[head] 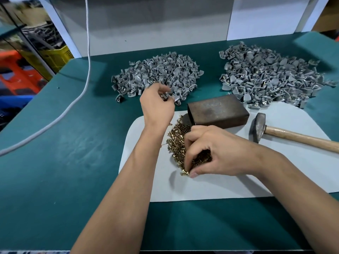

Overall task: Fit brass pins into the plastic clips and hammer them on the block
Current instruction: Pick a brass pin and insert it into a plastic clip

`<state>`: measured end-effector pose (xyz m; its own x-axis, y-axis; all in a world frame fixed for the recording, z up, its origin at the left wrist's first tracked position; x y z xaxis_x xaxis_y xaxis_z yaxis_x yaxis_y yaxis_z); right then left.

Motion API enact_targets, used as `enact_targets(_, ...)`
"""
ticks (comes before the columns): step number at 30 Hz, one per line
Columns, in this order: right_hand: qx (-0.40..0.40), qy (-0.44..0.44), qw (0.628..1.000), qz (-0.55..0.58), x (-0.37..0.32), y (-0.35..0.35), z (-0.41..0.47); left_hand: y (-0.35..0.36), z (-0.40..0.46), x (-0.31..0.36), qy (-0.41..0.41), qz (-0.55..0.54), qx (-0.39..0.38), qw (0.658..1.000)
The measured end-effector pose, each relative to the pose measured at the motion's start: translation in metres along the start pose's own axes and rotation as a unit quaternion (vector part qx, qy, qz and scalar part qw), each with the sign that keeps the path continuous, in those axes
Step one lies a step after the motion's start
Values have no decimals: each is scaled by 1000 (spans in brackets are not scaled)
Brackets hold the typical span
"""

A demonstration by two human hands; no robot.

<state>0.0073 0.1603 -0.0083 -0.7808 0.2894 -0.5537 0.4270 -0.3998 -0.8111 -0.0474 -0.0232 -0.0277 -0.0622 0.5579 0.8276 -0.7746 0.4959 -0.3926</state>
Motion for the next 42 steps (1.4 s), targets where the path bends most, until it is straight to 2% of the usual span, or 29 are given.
enact_targets(3,-1,-5,1000,-11,-1,1,0,-1,-1,3,-20,-32,6,999)
enact_targets(8,23,-7,1000,-20,-3,2,-1,3,-4,10,-10,-82,-14,996)
enact_targets(16,18,-19,1000,3,-6,8,-1,8,-10,14,1,-76,-40,996)
enact_targets(19,28,-30,999,2,-6,7,0,9,-10,13,-32,-109,-44,993)
enact_targets(21,67,-32,997,23,-6,1,1,11,-10,13,-81,-169,-54,981)
enact_targets(25,224,3,968,110,4,-15,-3,11,-12,20,-145,-314,-96,933)
enact_targets(30,416,65,893,157,30,-39,-11,13,-24,31,-139,-393,-192,888)
enact_targets(32,465,80,869,151,39,-49,-15,15,-28,35,-129,-404,-236,874)
enact_targets(37,497,111,859,49,47,-58,-20,16,-38,42,-97,-403,-325,850)
enact_targets(42,499,99,861,-6,44,-57,-21,16,-41,45,-91,-397,-337,849)
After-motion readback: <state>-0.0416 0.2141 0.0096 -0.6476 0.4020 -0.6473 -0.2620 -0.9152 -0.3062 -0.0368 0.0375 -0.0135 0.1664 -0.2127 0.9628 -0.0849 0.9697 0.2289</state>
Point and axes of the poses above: each hand's wrist, its own z-axis towards the middle knuckle, its own y-axis out of the palm, x = y × z, the point moved 3 cm from there along z, towards the middle knuckle, and after that the axes turned 11 degrees about x, right-handed, at the moved point
